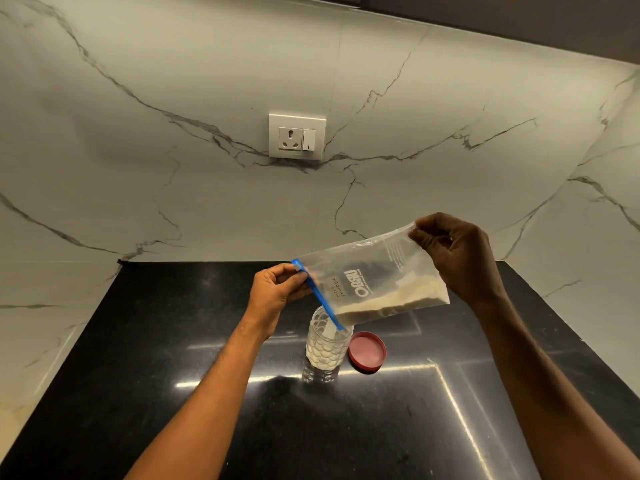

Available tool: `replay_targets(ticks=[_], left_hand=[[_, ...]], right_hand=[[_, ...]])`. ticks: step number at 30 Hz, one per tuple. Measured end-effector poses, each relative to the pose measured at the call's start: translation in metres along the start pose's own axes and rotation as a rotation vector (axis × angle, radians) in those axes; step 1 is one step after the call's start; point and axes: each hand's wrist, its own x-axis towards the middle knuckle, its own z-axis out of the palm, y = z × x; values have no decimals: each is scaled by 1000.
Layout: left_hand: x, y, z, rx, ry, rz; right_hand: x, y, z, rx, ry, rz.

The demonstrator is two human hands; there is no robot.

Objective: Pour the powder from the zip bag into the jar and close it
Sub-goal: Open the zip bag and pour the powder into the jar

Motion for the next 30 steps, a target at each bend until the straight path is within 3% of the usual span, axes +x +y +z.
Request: replay_targets(ticks=[30], left_hand=[[3,9,7,-31,4,-4]], right_hand=[[3,-4,3,-4,103,-16]])
